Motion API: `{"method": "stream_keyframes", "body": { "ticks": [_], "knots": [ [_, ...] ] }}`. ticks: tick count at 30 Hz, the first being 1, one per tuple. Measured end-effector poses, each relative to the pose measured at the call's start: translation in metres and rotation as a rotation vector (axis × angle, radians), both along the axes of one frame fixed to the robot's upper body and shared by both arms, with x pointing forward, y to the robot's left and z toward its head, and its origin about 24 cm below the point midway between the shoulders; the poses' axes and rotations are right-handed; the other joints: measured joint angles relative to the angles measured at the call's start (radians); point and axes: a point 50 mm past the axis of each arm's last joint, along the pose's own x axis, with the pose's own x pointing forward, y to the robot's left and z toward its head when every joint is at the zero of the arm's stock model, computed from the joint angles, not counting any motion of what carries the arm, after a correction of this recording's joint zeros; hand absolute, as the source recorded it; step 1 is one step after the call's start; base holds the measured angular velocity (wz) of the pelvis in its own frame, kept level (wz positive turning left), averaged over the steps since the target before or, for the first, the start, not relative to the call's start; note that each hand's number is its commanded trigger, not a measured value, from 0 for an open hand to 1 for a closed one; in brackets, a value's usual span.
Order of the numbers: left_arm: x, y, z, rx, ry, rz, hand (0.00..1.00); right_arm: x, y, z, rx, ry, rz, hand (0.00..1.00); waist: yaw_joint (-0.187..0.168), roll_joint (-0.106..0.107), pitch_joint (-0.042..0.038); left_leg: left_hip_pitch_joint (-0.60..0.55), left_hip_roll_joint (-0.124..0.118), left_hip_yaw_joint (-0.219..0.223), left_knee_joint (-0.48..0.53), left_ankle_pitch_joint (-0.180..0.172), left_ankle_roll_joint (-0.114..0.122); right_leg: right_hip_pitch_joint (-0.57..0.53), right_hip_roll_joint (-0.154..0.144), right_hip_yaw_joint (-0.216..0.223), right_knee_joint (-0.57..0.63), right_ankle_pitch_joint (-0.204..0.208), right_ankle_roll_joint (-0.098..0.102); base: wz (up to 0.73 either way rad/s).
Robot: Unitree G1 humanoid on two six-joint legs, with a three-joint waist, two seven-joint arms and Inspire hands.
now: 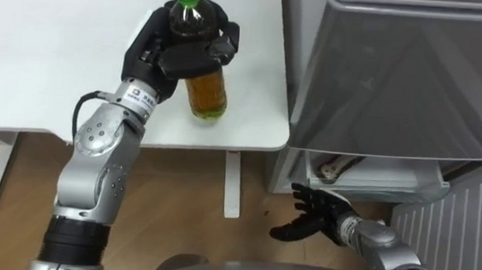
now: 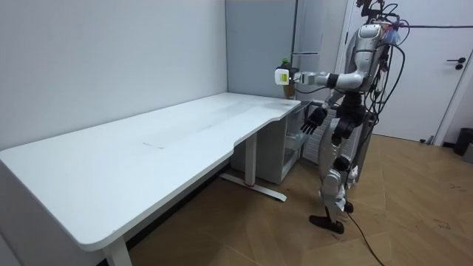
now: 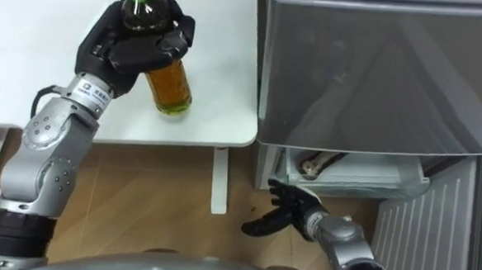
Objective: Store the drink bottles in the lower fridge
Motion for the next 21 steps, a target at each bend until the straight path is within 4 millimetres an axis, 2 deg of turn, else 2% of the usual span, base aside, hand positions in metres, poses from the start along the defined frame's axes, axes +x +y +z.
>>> {"method": "stream_keyframes", "body": {
  "ticks": [8, 12, 21],
  "knots": [
    [-0.006, -0.007, -0.006, -0.004, 0.017, -0.073, 1.0, 0.012, 0.006, 0.01, -0.013, -0.063, 0.096, 0.0, 0.007, -0.003, -0.0037, -0.031, -0.014, -0.04, 0.026, 0.002, 0.002, 0.001, -0.006, -0.03, -0.001, -0.01, 0.003, 0.17],
    [-0.013, -0.011, -0.014, -0.006, 0.046, -0.109, 1.0, 0.021, 0.014, 0.017, -0.032, -0.119, 0.159, 0.0, 0.003, -0.005, -0.0026, -0.035, -0.017, -0.053, 0.028, 0.002, 0.002, 0.004, -0.007, -0.051, 0.0, -0.01, 0.003, 0.09],
    [-0.024, -0.023, -0.023, -0.007, 0.08, -0.221, 1.0, 0.022, 0.014, 0.018, -0.08, -0.137, 0.189, 0.0, 0.004, -0.009, 0.0003, -0.048, -0.016, -0.06, 0.038, 0.001, 0.002, 0.004, -0.007, -0.063, 0.001, -0.01, 0.003, 0.04]
  ]
}}
